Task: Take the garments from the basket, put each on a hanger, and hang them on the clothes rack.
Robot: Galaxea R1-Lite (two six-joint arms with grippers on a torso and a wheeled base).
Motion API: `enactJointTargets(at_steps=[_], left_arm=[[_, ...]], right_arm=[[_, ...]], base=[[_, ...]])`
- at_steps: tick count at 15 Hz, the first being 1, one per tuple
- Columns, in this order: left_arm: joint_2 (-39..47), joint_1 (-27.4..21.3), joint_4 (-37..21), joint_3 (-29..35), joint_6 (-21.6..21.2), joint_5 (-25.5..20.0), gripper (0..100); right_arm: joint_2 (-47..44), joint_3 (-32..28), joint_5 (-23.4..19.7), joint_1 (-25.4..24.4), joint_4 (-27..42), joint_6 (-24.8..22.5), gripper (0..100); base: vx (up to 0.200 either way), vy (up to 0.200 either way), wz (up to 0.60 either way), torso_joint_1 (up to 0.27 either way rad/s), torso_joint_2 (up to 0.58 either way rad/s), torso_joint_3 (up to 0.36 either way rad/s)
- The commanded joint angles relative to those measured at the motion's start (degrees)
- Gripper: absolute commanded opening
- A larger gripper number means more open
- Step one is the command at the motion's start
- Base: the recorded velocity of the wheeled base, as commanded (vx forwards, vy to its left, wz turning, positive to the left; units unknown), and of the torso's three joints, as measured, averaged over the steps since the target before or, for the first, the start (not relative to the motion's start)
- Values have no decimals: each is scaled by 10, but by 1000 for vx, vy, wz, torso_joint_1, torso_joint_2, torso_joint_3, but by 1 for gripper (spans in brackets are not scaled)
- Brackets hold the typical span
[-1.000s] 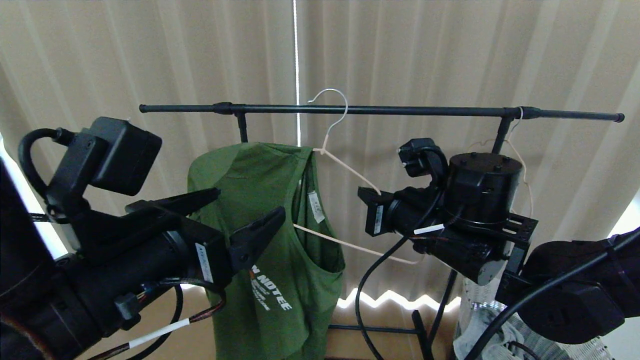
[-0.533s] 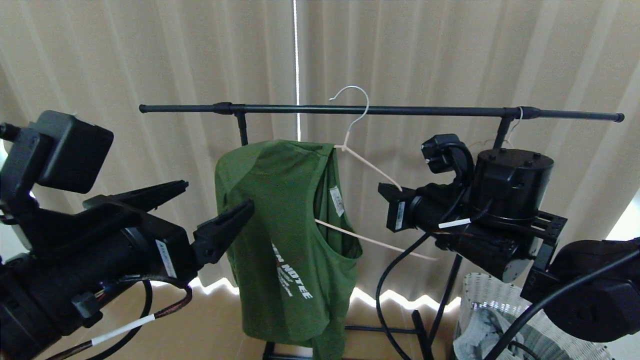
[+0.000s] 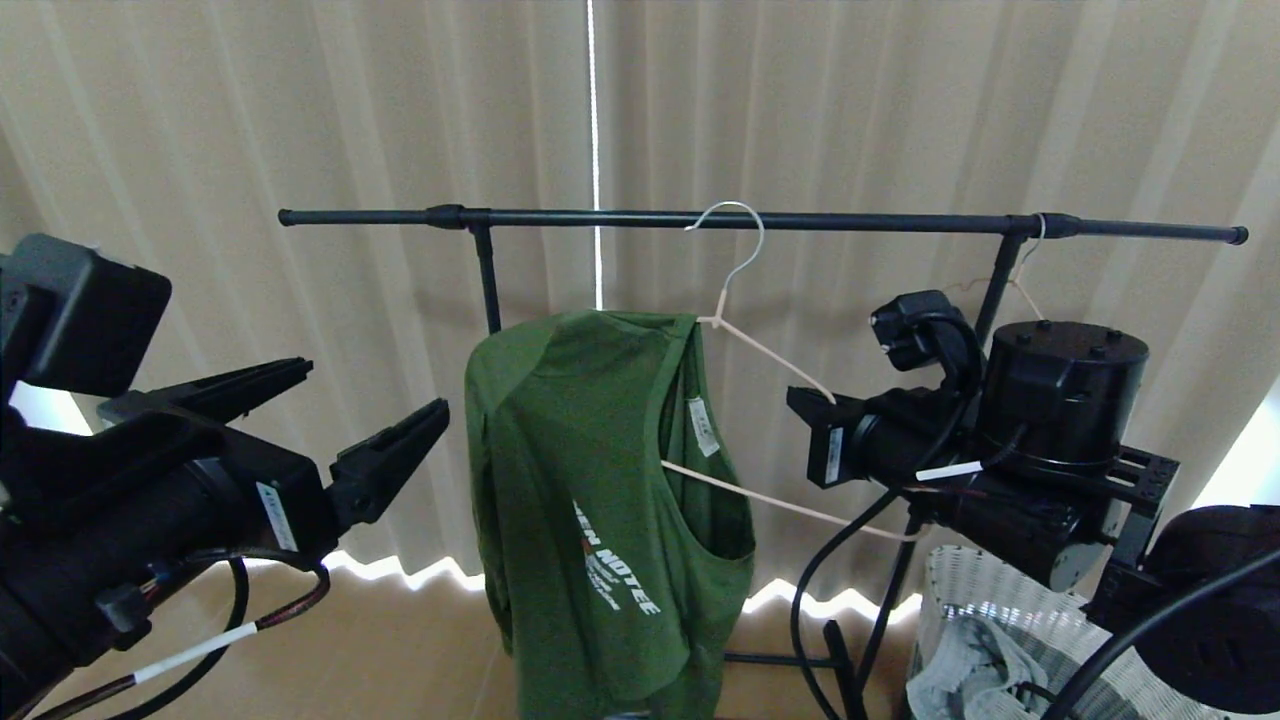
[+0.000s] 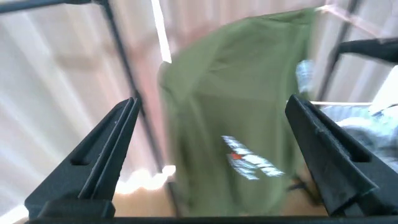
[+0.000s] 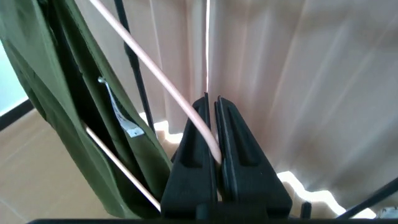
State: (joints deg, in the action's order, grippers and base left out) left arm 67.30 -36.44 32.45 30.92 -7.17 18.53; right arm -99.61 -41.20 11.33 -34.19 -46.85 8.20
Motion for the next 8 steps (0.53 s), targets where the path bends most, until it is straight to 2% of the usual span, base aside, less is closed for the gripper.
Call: enactJointTargets(at_steps=[1,3,5,6,8], left_arm=[[-4,27,0,-15,-24,0,100],[-13,27,1,-25,-86,-7,100],[-11,28,1,-23,-99,-14,100],[-6,48,0,-10,-154,-81,100],[20,69,-1,11,-216,-133,100]], right_arm=[[6,10,0,1,-1,0,0],[12,24,0,1,-1,-10,0],[13,29,0,1,-1,-18,0],[28,46,-6,1,-2,-61,0],[37,47,-8,-1,-6,-62,0]], base=[[0,0,0,0,0,0],[0,0,0,0,0,0],[0,0,0,0,0,0],[0,0,0,0,0,0],[0,0,0,0,0,0]])
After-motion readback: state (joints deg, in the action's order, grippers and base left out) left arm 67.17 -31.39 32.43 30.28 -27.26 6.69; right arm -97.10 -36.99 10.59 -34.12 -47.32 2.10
